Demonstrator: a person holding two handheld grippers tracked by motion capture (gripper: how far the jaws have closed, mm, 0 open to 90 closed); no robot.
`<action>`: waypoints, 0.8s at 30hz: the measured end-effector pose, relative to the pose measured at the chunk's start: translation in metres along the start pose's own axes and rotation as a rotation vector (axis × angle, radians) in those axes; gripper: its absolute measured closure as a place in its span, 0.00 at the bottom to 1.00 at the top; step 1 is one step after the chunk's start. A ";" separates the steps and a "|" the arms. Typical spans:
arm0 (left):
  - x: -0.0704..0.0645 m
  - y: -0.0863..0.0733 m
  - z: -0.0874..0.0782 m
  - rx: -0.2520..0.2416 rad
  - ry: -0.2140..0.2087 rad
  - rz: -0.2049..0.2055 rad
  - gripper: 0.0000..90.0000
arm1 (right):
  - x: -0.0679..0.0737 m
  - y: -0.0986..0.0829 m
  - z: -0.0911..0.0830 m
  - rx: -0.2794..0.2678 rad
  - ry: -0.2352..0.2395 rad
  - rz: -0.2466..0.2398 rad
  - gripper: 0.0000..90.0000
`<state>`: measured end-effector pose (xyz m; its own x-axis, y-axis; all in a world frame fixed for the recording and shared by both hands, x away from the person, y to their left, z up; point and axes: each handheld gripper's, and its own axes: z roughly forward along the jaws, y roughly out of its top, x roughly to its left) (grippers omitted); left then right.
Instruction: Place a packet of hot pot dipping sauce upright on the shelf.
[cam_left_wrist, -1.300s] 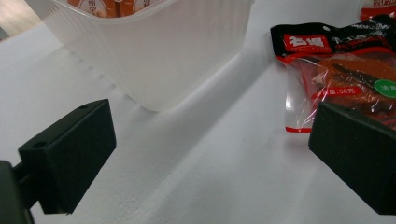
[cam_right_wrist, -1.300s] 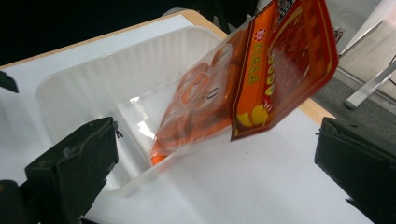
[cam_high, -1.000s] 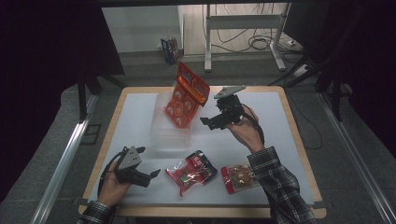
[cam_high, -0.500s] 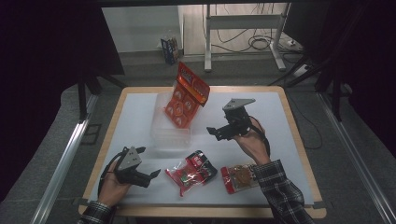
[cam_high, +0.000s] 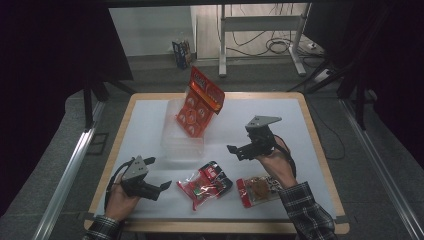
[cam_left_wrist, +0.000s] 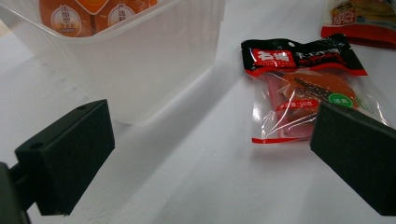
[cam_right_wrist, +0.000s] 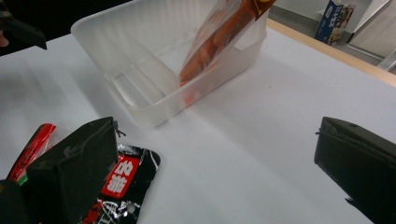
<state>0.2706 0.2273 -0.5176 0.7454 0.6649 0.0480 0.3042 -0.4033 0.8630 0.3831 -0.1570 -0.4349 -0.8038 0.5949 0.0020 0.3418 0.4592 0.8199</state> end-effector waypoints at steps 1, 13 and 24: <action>0.000 0.000 0.000 -0.001 -0.001 0.000 0.00 | 0.000 -0.003 -0.001 -0.001 -0.002 -0.001 0.00; -0.003 0.000 0.004 0.037 0.019 0.030 0.00 | 0.007 -0.041 -0.017 0.077 -0.046 0.006 0.00; -0.009 0.005 0.006 0.073 0.001 0.002 0.00 | 0.011 -0.063 -0.029 0.104 -0.005 0.104 0.03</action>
<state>0.2692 0.2154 -0.5171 0.7456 0.6645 0.0501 0.3450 -0.4493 0.8241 0.3388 -0.1986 -0.4700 -0.7592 0.6458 0.0807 0.4717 0.4606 0.7519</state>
